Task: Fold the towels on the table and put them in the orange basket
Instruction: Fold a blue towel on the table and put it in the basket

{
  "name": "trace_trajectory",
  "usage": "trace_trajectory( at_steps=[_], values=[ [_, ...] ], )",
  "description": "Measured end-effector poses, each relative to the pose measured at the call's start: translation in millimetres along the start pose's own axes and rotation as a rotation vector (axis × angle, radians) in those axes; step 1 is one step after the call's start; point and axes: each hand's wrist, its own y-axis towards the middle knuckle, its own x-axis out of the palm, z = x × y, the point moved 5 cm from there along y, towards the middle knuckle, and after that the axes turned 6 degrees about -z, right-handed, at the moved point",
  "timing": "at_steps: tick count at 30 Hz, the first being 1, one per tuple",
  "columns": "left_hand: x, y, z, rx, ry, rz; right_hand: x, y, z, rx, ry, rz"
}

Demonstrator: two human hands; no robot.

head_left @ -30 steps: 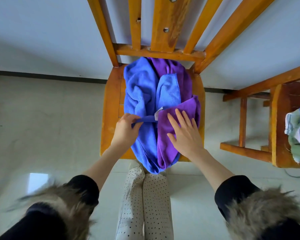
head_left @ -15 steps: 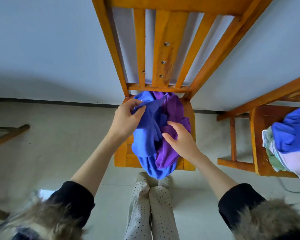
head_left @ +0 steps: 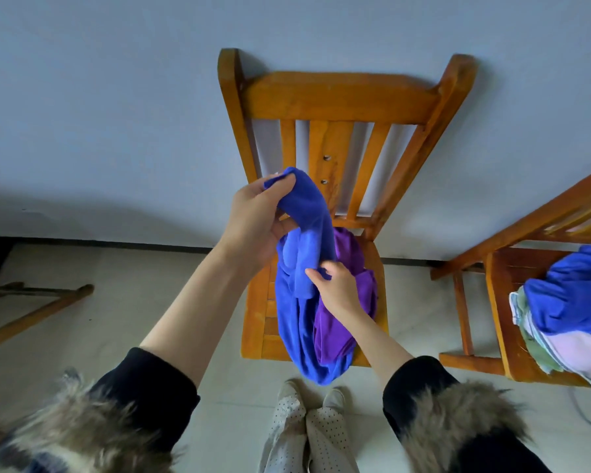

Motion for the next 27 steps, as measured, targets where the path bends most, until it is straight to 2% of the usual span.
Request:
trace_trajectory(
  at_steps=[8,10,14,17,24,27],
  values=[
    [-11,-2,12,0.027,-0.065,-0.002,-33,-9,-29,-0.009,0.26,-0.014],
    [-17,-6,3,-0.018,0.047,-0.016,-46,-10,-49,-0.029,0.333,-0.014],
    [-19,-17,-17,-0.145,0.451,-0.085,-68,-12,-101,-0.108,0.366,-0.033],
    [-11,-24,-24,-0.148,0.614,-0.091,-80,-14,-139,-0.148,0.466,-0.056],
    [10,-32,34,0.098,0.566,0.064,-110,-32,-215,-0.244,0.58,-0.124],
    [17,-38,61,0.122,0.447,0.021,-122,-41,-226,-0.28,0.527,-0.083]
  ],
)
